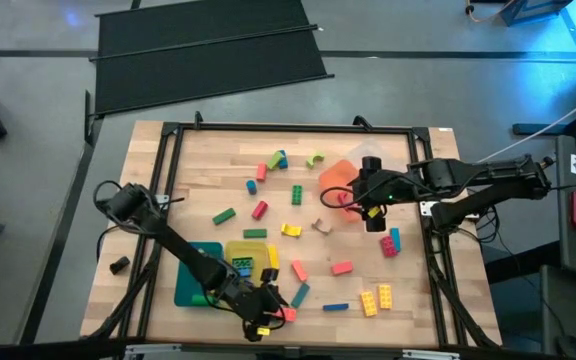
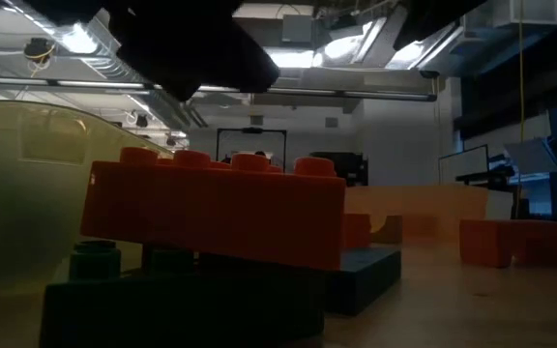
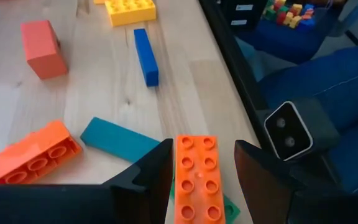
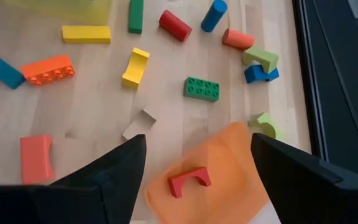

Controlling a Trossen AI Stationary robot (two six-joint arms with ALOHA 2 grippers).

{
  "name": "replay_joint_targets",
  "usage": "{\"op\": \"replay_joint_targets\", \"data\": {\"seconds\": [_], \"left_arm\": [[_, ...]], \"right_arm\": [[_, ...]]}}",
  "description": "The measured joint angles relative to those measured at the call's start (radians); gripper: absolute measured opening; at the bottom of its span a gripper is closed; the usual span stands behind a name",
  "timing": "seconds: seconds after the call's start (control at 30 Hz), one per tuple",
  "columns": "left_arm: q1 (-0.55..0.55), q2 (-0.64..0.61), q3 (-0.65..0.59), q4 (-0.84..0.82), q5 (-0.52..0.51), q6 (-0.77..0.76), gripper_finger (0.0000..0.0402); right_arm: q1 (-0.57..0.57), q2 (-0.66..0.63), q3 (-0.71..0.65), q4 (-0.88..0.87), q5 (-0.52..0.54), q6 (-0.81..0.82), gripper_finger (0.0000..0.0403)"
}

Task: Sort blocks by size
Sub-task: Put the orange rectangle game piece into the yellow bin

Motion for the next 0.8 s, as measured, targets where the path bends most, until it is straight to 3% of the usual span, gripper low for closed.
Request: {"op": "replay_joint_targets", "data": {"seconds": [0.43,0.8], "left_arm": [[0.043,0.001,0.001,-0.003,0.001,-0.184,0.0157],[0.015,0.001,0.001,-0.003,0.004,-0.074,0.0157]], "right_arm": [[0.000,0.000,0.000,0.001,-0.004,0.023,0.0292],[0.000,0.000,0.000,0.001,-0.004,0.023,0.0292]]}}
